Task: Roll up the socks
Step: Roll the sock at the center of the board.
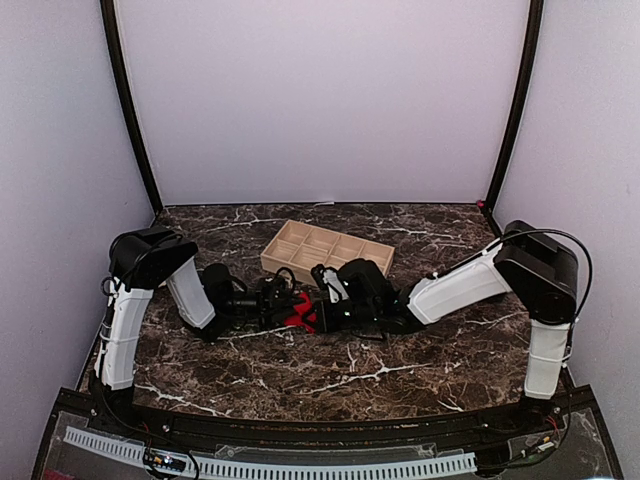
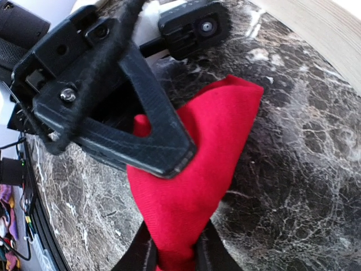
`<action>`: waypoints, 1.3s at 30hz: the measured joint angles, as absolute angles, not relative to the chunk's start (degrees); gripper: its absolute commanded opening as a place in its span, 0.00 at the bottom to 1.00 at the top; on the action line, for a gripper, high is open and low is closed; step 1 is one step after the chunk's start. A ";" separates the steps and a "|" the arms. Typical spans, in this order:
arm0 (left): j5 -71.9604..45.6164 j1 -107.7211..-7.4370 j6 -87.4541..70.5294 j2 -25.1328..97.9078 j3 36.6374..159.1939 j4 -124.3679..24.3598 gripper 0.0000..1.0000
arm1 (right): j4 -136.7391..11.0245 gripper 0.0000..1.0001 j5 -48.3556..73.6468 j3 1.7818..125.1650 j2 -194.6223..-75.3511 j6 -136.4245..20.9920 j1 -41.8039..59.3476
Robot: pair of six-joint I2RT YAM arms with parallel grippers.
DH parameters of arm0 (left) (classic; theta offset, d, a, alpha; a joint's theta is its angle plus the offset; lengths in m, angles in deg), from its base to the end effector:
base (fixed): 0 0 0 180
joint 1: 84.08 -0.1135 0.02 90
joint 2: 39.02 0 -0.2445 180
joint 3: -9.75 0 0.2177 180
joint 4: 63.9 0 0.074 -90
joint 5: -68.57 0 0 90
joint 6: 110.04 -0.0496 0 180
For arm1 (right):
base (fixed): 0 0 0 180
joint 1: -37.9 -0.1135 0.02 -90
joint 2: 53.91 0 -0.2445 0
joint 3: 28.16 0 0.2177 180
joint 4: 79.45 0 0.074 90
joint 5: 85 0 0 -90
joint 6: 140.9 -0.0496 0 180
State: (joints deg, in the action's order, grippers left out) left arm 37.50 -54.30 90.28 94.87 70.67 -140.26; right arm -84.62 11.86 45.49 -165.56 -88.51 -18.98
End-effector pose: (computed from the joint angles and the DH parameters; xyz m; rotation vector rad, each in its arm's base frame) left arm 0.2850 -0.2120 0.0874 0.3335 -2.0298 2.0997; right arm 0.2056 0.3259 0.1399 -0.4677 2.2977 1.0330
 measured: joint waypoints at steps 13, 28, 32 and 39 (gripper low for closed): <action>32.98 -55.39 88.05 90.95 67.85 -140.56 0.99 | -74.04 0.08 11.09 48.48 -165.12 -87.15 -18.31; 28.78 -57.36 69.49 78.43 62.63 -117.79 0.99 | -50.85 0.07 10.50 63.87 -165.74 -80.57 -17.67; 25.11 -57.29 55.22 71.96 66.39 -94.64 0.99 | -45.32 0.07 10.52 65.09 -166.11 -77.45 -17.76; 16.11 -57.23 32.51 63.35 71.83 -64.81 0.99 | -37.02 0.06 13.34 67.04 -168.95 -71.74 -18.87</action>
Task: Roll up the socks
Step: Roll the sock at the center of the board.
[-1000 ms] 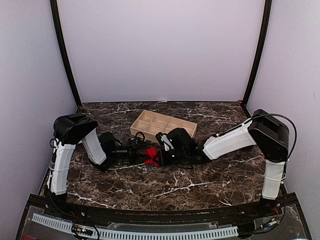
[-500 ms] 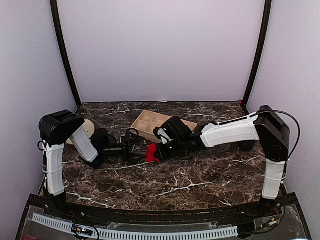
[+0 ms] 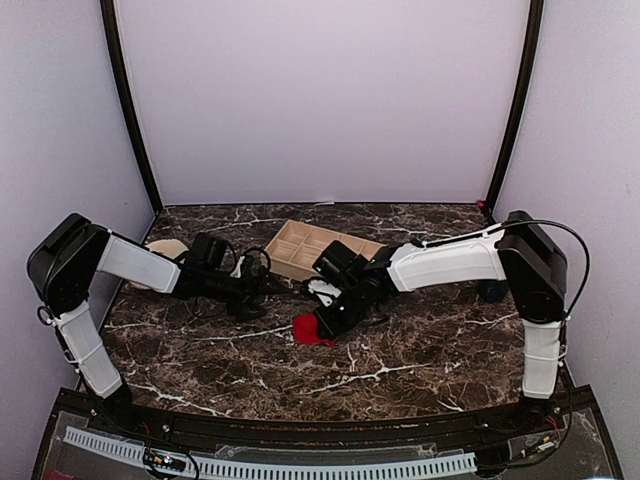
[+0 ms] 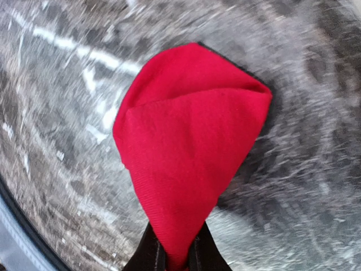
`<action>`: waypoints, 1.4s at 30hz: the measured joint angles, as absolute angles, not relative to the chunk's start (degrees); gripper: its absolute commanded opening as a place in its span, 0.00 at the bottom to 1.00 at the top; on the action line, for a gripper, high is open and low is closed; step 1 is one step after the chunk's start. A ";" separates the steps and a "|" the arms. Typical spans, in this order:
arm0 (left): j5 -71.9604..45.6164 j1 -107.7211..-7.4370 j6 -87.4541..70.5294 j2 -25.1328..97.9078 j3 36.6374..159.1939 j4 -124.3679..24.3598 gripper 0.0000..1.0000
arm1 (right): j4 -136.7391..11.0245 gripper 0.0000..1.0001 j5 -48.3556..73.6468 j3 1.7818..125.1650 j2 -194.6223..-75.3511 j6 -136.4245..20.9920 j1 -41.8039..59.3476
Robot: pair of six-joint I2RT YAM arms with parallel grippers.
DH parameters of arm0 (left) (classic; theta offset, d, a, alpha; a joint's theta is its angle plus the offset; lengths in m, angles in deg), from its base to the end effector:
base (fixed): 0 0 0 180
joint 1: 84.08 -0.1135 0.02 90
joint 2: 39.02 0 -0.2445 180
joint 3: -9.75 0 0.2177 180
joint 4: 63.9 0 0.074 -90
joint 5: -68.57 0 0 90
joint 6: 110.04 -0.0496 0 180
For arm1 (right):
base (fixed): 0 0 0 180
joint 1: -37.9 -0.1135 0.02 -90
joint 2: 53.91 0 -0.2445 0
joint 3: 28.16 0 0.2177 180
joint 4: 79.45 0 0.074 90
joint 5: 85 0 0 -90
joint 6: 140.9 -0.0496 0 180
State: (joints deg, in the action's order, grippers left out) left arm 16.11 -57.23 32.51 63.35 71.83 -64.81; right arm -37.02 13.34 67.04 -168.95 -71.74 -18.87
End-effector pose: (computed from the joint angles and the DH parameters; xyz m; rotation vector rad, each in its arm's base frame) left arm 0.2772 -0.1742 0.1396 -0.1638 2.5198 -1.4050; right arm 0.2053 0.3264 0.1522 -0.9097 2.6426 0.5910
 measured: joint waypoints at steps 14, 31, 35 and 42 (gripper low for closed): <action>8.06 -55.70 14.55 46.45 61.38 -50.82 0.99 | -37.13 0.05 40.03 65.57 -162.63 -70.08 -19.44; 5.77 -50.23 8.65 36.75 55.16 -51.89 0.99 | -43.51 0.04 56.53 64.98 -172.23 -72.11 -20.25; 4.96 -48.68 8.45 35.09 53.95 -52.72 0.99 | -42.50 0.03 55.64 67.43 -174.39 -71.20 -20.25; 4.37 -45.69 8.14 33.60 53.21 -55.15 0.99 | -39.27 0.04 47.99 70.99 -174.81 -69.12 -20.25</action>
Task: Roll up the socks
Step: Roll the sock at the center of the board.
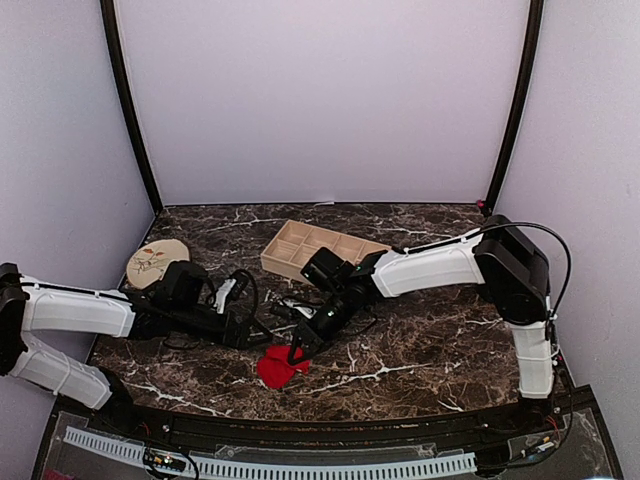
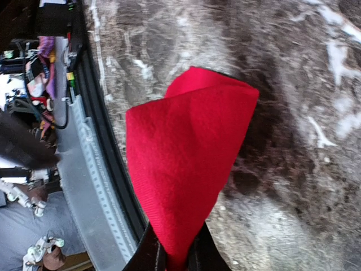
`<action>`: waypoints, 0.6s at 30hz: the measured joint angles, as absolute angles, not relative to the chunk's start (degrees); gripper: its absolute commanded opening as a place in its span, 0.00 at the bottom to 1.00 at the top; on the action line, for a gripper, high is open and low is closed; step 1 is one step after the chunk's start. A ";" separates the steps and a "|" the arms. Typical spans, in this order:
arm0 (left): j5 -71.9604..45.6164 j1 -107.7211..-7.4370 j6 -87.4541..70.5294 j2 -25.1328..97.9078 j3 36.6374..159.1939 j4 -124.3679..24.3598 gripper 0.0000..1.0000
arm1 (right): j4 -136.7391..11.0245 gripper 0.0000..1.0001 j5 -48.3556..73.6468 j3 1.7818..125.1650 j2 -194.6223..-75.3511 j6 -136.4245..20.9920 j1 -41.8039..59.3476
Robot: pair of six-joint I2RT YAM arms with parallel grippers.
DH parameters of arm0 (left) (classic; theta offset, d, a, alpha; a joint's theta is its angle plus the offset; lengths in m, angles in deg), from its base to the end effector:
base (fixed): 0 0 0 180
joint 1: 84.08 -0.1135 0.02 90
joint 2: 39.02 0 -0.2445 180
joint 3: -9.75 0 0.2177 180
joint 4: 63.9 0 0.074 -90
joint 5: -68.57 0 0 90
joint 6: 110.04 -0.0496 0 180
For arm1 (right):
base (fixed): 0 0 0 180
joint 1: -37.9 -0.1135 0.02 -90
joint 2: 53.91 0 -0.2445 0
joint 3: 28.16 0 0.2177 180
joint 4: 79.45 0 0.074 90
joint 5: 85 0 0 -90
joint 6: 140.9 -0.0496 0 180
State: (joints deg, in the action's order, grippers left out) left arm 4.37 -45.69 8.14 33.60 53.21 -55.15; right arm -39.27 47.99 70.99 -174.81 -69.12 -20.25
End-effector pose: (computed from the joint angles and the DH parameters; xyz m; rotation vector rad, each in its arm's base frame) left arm 0.1674 -0.1602 0.1679 0.4786 2.3540 -1.0973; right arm 0.1822 0.3573 0.1453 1.1985 -2.5029 -1.2817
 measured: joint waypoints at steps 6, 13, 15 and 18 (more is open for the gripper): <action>3.78 -42.36 7.36 33.71 52.58 -56.28 0.99 | -37.45 0.05 42.19 71.08 -174.85 -68.90 -20.36; 2.88 -39.30 5.52 34.13 52.16 -56.30 0.99 | -37.19 0.08 40.62 71.47 -175.81 -69.14 -20.49; 1.88 -38.39 4.65 34.76 52.27 -55.47 0.99 | -37.13 0.09 40.27 71.89 -176.34 -69.23 -20.51; 0.15 -36.51 3.90 36.38 53.06 -53.70 0.99 | -36.62 0.09 39.57 72.55 -176.73 -69.38 -20.51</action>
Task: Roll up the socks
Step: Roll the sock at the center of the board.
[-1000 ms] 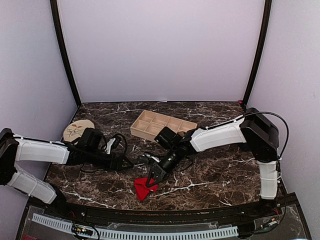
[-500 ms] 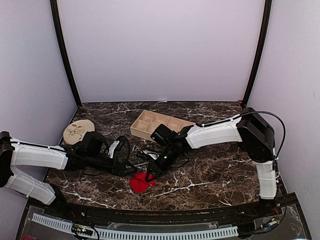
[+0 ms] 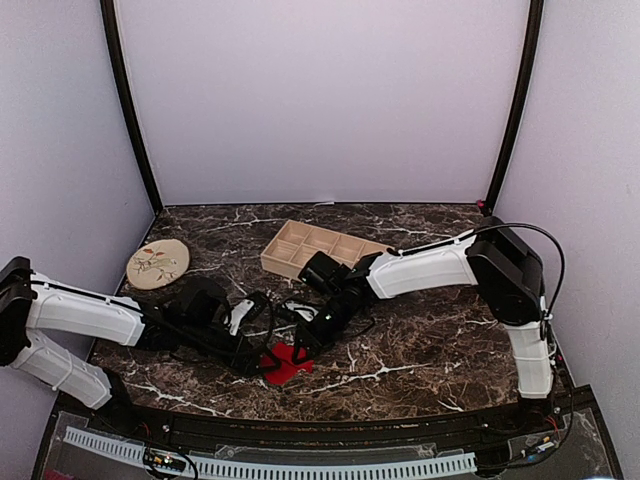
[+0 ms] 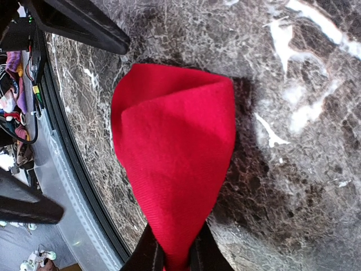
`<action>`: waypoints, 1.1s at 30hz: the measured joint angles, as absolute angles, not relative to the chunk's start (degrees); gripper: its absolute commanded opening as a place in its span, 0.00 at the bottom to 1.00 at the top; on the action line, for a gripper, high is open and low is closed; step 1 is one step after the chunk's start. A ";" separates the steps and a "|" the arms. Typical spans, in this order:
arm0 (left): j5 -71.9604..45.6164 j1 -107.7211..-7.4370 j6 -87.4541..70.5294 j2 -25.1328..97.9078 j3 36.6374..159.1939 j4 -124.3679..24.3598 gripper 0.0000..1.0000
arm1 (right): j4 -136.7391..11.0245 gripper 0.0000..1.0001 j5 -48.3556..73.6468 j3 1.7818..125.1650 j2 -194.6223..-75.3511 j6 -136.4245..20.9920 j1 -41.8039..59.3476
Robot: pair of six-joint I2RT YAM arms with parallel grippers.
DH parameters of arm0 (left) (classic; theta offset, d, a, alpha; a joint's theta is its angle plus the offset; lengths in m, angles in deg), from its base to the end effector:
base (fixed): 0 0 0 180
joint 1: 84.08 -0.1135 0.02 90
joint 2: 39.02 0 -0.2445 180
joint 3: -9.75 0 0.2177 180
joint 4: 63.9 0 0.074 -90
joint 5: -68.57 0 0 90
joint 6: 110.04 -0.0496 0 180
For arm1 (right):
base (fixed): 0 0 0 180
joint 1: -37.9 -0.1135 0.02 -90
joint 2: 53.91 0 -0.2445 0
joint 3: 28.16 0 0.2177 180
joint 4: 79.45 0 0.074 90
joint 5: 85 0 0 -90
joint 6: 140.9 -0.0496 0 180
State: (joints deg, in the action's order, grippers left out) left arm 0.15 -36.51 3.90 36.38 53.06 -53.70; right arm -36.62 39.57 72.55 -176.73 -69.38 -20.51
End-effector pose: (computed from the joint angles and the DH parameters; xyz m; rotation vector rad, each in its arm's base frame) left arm 0.1428 -0.1833 0.1536 0.7128 2.3863 -1.0250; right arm 0.1871 0.3579 0.1330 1.1767 -2.6527 -1.1056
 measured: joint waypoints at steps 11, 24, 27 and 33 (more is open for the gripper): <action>-8.31 -33.75 2.59 42.43 57.87 -49.51 0.99 | -35.81 0.13 37.12 74.53 -177.32 -69.82 -20.56; -14.69 -32.68 1.76 46.15 61.17 -49.07 0.99 | -33.67 0.17 33.41 77.51 -178.63 -70.10 -20.73; -16.18 -32.68 1.52 45.82 60.75 -49.03 0.99 | -33.32 0.17 32.90 77.75 -178.68 -70.10 -20.73; -17.90 -32.68 2.50 44.79 59.40 -49.53 0.99 | -32.95 0.17 32.21 78.25 -178.96 -70.06 -20.73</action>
